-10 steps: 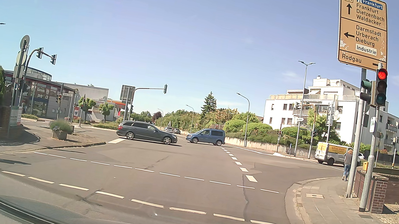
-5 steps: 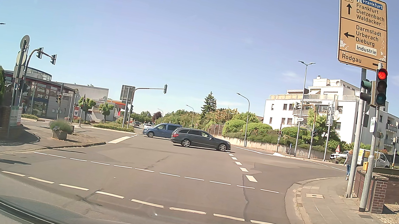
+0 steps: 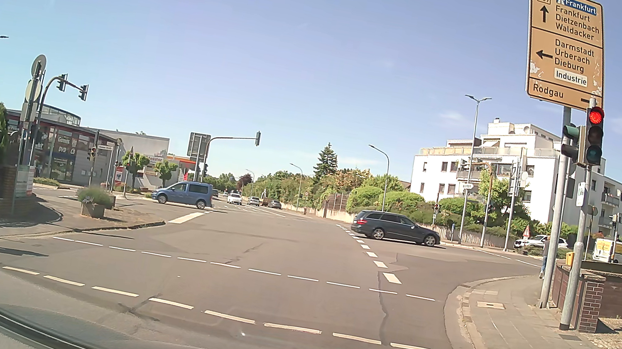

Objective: Follow the waypoints while adhering to traffic rules and regulations

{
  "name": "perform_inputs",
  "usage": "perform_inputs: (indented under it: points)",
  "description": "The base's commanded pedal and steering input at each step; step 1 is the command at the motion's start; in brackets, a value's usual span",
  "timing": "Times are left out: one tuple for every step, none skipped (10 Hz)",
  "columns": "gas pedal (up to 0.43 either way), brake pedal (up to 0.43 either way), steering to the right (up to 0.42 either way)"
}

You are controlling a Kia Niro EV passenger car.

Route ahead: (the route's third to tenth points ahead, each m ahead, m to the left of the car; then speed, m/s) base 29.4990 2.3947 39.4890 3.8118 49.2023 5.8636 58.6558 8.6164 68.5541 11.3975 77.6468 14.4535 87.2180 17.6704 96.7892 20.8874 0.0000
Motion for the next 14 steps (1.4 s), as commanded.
perform_inputs:
  points:
    - [0.0, 0.366, -0.004]
    - [0.0, 0.366, -0.004]
    - [0.0, 0.366, -0.004]
    - [0.0, 0.366, -0.004]
    - [0.0, 0.366, -0.004]
    - [0.0, 0.366, -0.004]
    - [0.0, 0.366, -0.004]
    - [0.0, 0.366, -0.004]
    - [0.0, 0.366, -0.004]
    - [0.0, 0.366, -0.004]
    - [0.0, 0.366, -0.004]
    - [0.0, 0.366, -0.004]
    - [0.0, 0.366, -0.004]
    - [0.0, 0.366, -0.004]
